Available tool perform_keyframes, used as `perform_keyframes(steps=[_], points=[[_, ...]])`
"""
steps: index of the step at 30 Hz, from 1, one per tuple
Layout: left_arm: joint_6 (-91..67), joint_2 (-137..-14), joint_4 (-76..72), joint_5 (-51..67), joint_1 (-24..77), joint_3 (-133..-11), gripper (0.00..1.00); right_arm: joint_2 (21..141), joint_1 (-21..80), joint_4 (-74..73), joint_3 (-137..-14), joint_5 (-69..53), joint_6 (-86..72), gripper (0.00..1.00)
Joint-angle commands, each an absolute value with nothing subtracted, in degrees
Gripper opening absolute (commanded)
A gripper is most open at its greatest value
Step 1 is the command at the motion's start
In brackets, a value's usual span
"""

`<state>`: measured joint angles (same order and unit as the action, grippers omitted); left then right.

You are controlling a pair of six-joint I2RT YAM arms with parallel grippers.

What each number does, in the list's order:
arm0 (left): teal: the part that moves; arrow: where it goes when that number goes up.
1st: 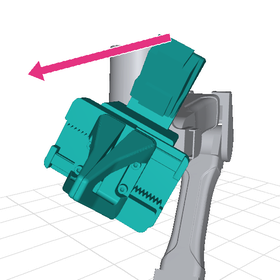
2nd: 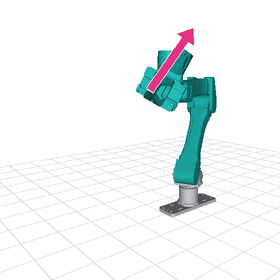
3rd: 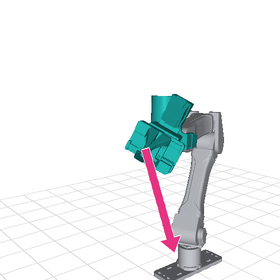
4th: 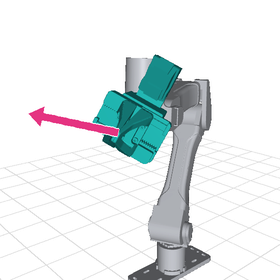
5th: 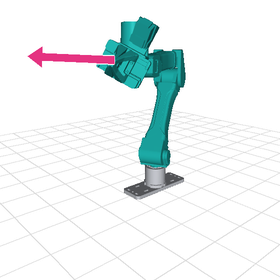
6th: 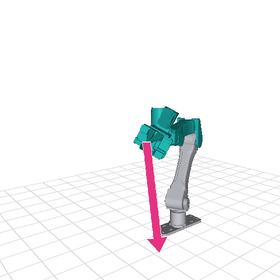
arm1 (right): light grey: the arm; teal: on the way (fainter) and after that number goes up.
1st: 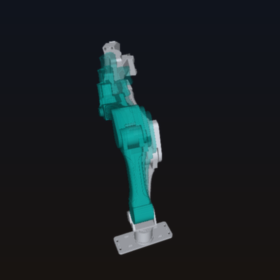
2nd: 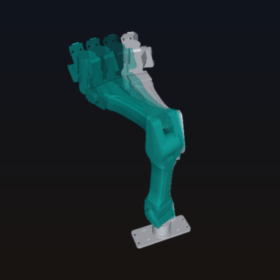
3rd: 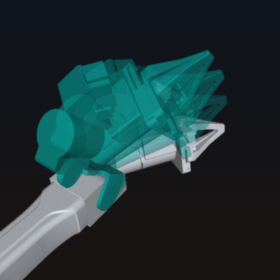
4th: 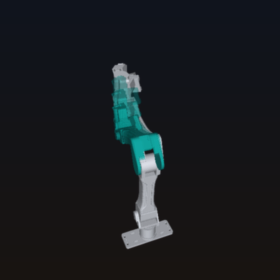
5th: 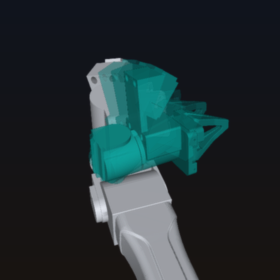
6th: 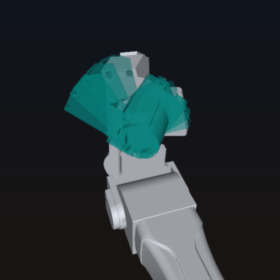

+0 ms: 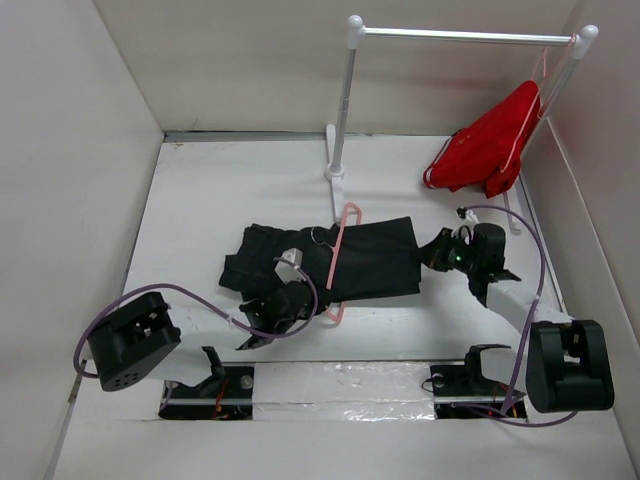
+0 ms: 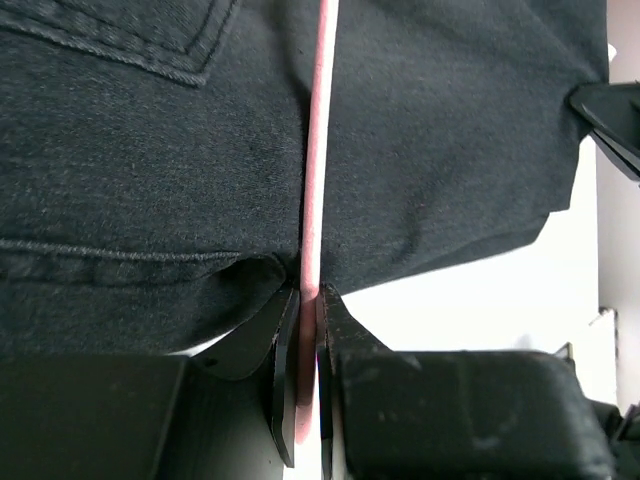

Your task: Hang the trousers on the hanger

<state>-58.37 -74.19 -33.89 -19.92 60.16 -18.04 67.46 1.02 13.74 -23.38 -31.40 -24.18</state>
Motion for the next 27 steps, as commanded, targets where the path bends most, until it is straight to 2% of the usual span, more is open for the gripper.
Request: perform_keyframes(steps=[1, 12, 15, 21, 27], points=[[-57.13, -72.16, -26.72, -34.79, 58.80, -19.68, 0.00, 65.30, -1.23, 15.38, -23.03, -29.18, -23.11, 0.00], [-51.42, -72.51, -25.22, -46.14, 64.25, -26.36, 0.00, 72.33, 4.56, 19.95, -22.33, -30.59, -25.05, 0.00], [-51.15, -73.82, -24.08, -49.21, 64.25, -27.42, 0.00, 70.76, 4.57, 19.25, -21.36, -31.55, -25.75, 0.00], [-53.08, -77.78, -22.06, -51.59, 62.67, -26.28, 0.00, 61.80, 3.79, 8.53, -21.62, -28.13, -23.12, 0.00], [-53.70, -78.58, -19.34, -54.49, 62.14, -25.84, 0.00, 60.30, 0.36, 4.84, -23.37, -28.74, -21.98, 0.00]])
